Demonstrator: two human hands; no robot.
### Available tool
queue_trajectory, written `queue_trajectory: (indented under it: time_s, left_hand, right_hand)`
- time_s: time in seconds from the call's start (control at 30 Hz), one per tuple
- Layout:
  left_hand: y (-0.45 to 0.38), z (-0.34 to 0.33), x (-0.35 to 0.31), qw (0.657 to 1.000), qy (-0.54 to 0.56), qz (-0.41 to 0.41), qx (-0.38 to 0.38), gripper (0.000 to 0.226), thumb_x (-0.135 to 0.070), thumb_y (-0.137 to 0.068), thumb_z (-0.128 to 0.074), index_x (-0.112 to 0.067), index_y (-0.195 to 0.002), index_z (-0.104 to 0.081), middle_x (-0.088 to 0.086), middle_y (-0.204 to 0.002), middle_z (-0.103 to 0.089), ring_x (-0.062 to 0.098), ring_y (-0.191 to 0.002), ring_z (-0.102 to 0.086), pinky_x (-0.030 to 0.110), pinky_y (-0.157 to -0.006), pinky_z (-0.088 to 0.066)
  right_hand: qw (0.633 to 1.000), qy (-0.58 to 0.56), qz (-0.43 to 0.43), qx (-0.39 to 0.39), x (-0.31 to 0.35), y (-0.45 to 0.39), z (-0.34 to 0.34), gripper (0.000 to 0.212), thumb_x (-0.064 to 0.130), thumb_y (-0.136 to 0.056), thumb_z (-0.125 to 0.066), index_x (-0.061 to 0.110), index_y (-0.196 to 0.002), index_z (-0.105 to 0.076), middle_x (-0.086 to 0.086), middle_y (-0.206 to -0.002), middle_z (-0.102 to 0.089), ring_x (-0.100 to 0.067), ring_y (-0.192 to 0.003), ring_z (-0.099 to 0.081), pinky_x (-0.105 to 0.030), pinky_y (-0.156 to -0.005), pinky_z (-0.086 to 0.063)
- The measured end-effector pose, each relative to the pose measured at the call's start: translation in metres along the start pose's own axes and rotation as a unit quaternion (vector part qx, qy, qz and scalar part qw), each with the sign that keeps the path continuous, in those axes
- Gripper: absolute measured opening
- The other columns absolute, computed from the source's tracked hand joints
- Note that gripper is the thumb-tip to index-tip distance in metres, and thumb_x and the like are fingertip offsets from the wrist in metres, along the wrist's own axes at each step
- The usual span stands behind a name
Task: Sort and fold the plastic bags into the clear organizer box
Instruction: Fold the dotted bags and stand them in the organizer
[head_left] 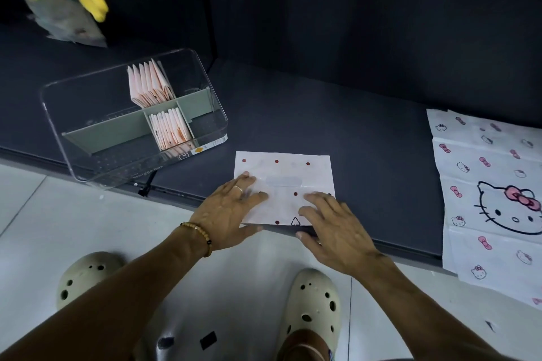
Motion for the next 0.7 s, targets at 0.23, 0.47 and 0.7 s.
queue_trajectory:
  time_s: [0.23,0.47,0.7]
  left_hand:
    - [-0.001,0.026,0.013,0.99,0.132,0.013,-0.052,0.041,-0.038,-0.1,-0.034,-0.03,-0.14,-0.043,-0.006,-0.153,-0.031,0.013,-0.142,-0.024,0.032,-0.116,-0.023]
    - [-0.002,0.052,0.046,0.945,0.217,0.162,-0.184,0.029,-0.035,-0.097,-0.047,-0.014,-0.104,-0.066,0.003,-0.092,-0.057,0.024,-0.093,-0.053,0.03,-0.079,-0.041]
    - [-0.017,0.057,0.061,0.933,0.131,0.272,-0.197,0.029,-0.041,-0.093,-0.052,-0.017,-0.077,-0.054,0.011,-0.082,-0.064,0.03,-0.081,-0.059,0.037,-0.068,-0.048]
  right_hand:
    - [0.988,-0.127,-0.079,-0.028,-0.017,-0.02,0.017,0.032,0.038,-0.084,-0.062,0.022,-0.111,-0.063,0.006,-0.108,-0.065,-0.017,-0.098,-0.059,-0.035,-0.085,-0.044]
    - [0.891,-0.33,-0.309,-0.046,-0.09,-0.027,0.016,0.013,0.03,-0.086,-0.068,0.023,-0.076,-0.063,0.007,-0.067,-0.062,-0.011,-0.064,-0.057,-0.023,-0.056,-0.04]
    - [0.874,-0.302,-0.379,-0.024,-0.106,-0.05,0.005,0.029,0.034,-0.086,-0.067,0.02,-0.064,-0.054,0.0,-0.067,-0.062,-0.022,-0.072,-0.059,-0.027,-0.066,-0.043]
Point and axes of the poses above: each hand's wrist, its own y-axis away from the middle knuckle, its own z-axis out of the back of the hand, x = y × z, the point moved 9 cm from there along -y, towards the middle knuckle
